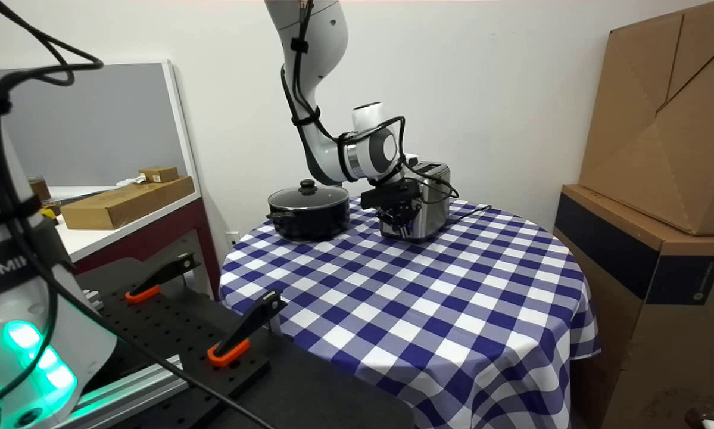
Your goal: Press a button on the toaster
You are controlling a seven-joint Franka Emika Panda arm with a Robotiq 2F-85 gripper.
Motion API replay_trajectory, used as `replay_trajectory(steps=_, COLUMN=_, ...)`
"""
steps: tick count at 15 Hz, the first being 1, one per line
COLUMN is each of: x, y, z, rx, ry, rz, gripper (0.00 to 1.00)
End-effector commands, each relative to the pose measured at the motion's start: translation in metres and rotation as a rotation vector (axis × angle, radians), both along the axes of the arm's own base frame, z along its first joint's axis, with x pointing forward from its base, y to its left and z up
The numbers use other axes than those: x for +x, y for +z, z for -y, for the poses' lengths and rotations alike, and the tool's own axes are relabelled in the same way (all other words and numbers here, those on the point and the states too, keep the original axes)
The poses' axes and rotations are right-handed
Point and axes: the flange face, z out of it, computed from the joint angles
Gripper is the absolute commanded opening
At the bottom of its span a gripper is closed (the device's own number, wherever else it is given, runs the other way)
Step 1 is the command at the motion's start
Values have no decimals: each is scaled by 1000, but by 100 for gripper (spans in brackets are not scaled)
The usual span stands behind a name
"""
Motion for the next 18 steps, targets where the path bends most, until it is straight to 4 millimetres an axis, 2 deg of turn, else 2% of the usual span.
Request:
replay_trajectory(steps=1, x=7, y=2, z=-4, rx=8, ry=-20, rz=62, gripper=0)
replay_trajectory(steps=5, x=7, y=2, z=-5, rx=6, ry=-8, rz=140, gripper=0)
replay_trajectory(steps=7, x=5, y=1, z=-5, rx=0, ry=3, rz=125, gripper=0)
replay_trajectory(steps=14, x=-2, y=7, z=-15, rx=19, ry=48, rz=-122, gripper=0)
replay_trajectory(steps=18, x=3, y=24, z=-12, rx=23, ry=37, rz=-200, gripper=0)
